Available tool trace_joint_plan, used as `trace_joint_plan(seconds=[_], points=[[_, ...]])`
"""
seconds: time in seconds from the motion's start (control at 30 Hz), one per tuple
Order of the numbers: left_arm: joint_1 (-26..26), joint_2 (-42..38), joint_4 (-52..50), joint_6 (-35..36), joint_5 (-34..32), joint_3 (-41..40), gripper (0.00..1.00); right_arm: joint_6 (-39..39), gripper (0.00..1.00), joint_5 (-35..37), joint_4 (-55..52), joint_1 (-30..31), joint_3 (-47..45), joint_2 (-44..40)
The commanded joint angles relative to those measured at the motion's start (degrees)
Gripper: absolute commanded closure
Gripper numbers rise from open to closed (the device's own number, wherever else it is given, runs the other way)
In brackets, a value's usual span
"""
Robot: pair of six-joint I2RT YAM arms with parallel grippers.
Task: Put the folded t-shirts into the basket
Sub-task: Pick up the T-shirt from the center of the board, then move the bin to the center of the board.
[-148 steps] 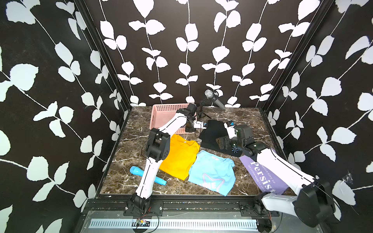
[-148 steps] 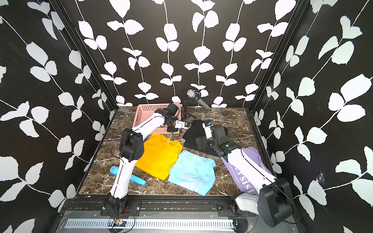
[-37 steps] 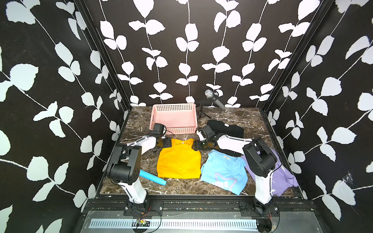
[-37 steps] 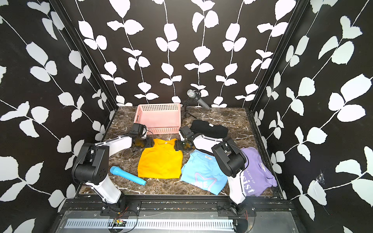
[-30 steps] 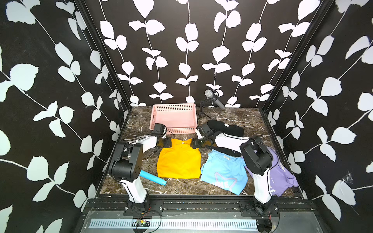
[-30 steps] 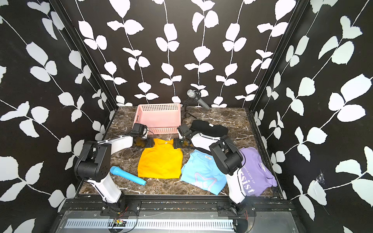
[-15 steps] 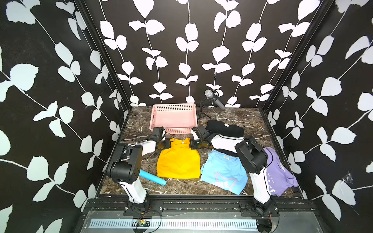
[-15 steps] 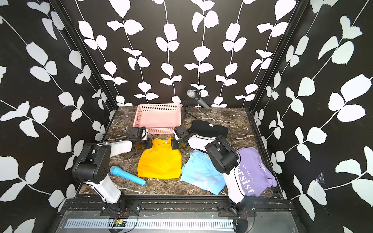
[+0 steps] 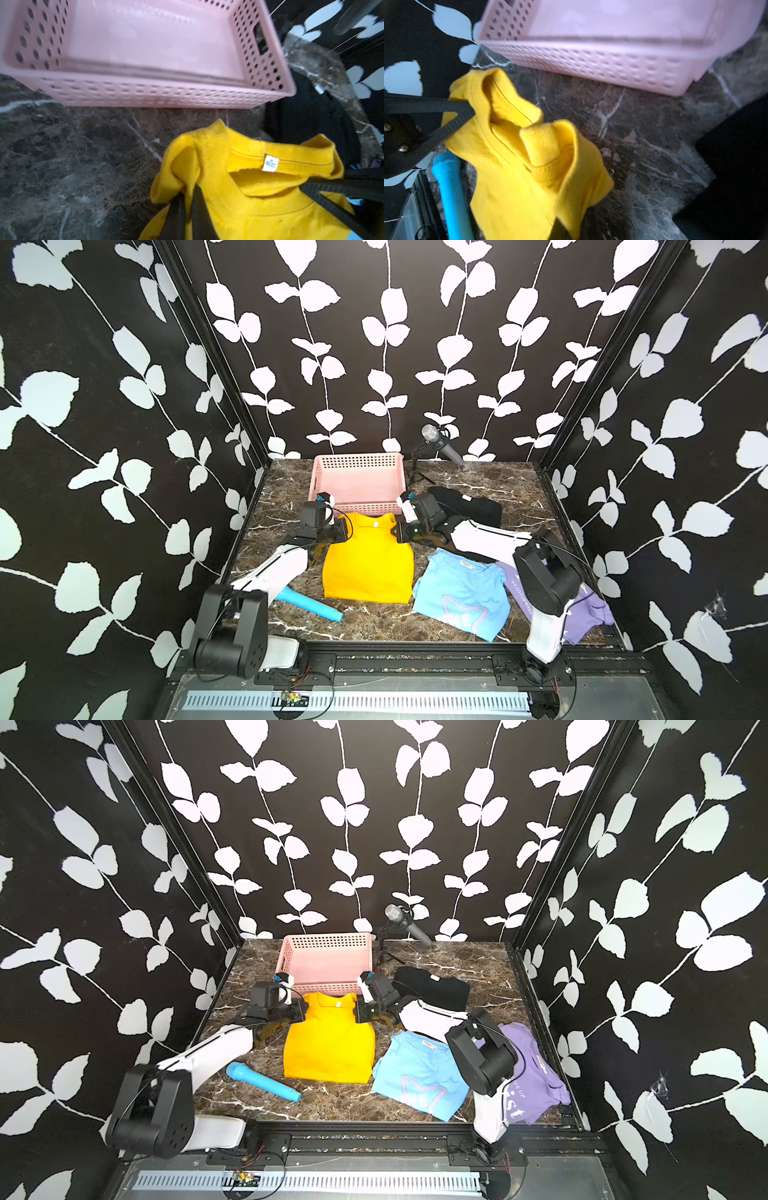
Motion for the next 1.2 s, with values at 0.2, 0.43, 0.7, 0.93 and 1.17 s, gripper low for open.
trace_joint_plan(seconds=[0.2, 0.43, 0.7, 0.93, 1.17], points=[[-0.01, -12.2, -8.05, 0.01, -2.41, 6.09, 1.0, -3.13, 1.0, 0.95, 1.66, 0.81, 4.2, -8.54], [-0.01, -11.74, -11.8, 2.91, -7.85, 13.31, 1.0, -3.58, 1.0, 1.49, -0.75, 1.2, 12.83, -7.16], [0.0, -5.68, -15.4, 7.13, -13.17, 23.0, 1.0, -3.35, 1.0, 4.26, -2.74, 1.35, 21.99, -2.07], [0.32, 2.1, -16.56, 10.53, -16.45, 30.06, 1.0, -3.5, 1.0, 7.5, -5.76, 1.39, 31.38, 5.24], [2.38, 10.91, -17.41, 11.88, -15.18, 37.99, 1.0, -5.0, 1.0, 10.75, -11.35, 1.09, 43.46, 13.75]])
